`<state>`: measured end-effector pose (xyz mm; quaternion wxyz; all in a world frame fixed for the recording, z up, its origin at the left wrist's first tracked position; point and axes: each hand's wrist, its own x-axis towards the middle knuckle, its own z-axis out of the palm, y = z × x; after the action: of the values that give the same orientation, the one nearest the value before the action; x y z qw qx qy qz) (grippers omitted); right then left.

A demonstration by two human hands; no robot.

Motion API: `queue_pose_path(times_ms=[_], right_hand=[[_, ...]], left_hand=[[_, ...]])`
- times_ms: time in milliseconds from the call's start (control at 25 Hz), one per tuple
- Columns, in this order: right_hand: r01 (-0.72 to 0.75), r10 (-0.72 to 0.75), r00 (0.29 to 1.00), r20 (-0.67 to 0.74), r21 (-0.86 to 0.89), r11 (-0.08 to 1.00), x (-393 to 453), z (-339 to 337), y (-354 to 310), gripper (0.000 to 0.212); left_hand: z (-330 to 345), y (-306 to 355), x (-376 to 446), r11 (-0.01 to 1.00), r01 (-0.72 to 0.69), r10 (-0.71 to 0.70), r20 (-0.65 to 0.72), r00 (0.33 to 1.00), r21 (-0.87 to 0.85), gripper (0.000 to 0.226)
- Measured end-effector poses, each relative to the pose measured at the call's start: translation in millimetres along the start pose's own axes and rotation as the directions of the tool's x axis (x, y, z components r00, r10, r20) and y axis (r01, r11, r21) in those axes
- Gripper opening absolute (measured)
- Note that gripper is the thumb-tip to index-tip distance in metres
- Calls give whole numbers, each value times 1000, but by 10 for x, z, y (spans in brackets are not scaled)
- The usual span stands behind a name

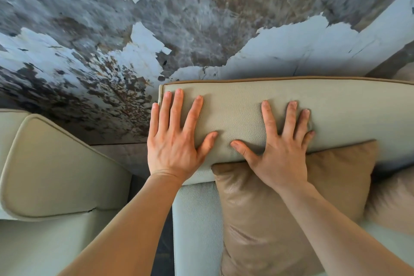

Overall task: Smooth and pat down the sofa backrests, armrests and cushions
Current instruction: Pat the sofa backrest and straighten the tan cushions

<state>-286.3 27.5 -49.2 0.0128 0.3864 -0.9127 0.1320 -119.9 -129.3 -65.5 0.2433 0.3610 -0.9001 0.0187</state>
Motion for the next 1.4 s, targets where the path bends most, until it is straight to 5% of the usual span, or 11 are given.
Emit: queue_pose_path(times_ms=[1040,1280,1400], right_hand=[[-99,100,994,36,-49,994,892,149,-32,111],[-123,129,936,327,-39,992,994,-189,31,110],[-62,74,897,437,-40,997,880,-649,117,103]], left_hand=[[485,-126,953,996,-92,91,34,995,14,78],[277,-58,975,998,-60,63,230,971,-22,73],[-4,26,1105,1000,-6,-2,457,890,16,74]])
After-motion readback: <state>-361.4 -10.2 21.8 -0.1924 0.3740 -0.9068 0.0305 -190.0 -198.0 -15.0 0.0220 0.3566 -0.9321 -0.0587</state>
